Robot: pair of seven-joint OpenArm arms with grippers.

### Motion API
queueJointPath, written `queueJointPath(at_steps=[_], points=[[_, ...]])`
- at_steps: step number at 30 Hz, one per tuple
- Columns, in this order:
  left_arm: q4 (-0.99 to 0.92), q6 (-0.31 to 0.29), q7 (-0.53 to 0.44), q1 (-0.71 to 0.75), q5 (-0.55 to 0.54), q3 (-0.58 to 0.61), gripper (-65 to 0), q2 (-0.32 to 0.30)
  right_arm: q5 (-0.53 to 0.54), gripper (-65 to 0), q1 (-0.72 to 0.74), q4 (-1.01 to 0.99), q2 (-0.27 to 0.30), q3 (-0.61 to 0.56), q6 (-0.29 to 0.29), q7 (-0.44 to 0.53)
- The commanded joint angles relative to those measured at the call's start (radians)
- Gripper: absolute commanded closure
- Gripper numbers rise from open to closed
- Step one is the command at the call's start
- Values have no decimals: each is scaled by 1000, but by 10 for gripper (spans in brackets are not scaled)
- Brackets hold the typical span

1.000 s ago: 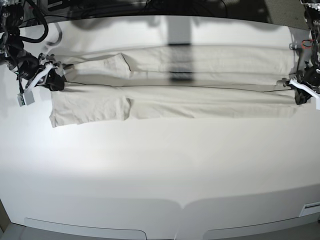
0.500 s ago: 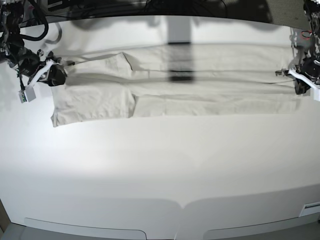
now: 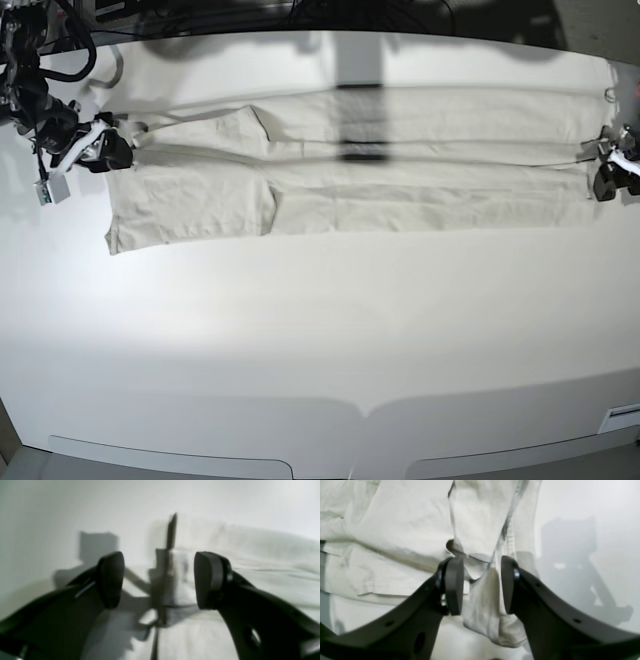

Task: Fold the T-shirt properly
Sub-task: 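Lay the folded hem down and hold both grippers at the fold edge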

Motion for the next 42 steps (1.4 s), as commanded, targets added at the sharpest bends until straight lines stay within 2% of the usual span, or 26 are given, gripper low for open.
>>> queueJointPath(at_steps=[1,4,6,11,17,21,29,33,35,37,42], points=[[18,-31,10,-5,-42,-9,-427,-33,20,-251,5,16,22,11,5,18],[17,-114,97,-5,-96,-9,-427,-53,20,-250,5,16,22,11,5,14],[8,-134,125,-5,-95,-9,-427,-51,22,-250,5,16,22,11,5,7],[-91,-145,96,-6,-132,-9,-427,-52,81,-250,5,16,22,11,5,-24],[-203,-219,94,-6,-202,-9,-427,-52,106,-250,5,16,22,11,5,-23],[-246,-286,101,-8,-304,-9,-425,-44,106,-250,5,16,22,11,5,-23],[-265,-286,77,-24,-309,-9,-425,16,106,-250,5,16,22,11,5,-23],[-265,-286,42,-46,-257,-9,-421,48,101,-250,5,16,22,11,5,-27],[-265,-286,42,-54,-223,-9,-385,59,98,-250,5,16,22,11,5,-27],[-265,-286,43,-56,-222,-9,-316,63,98,-250,5,16,23,11,5,-27],[-265,-224,33,-56,-221,-9,-73,64,98,-250,5,16,24,11,5,-27]])
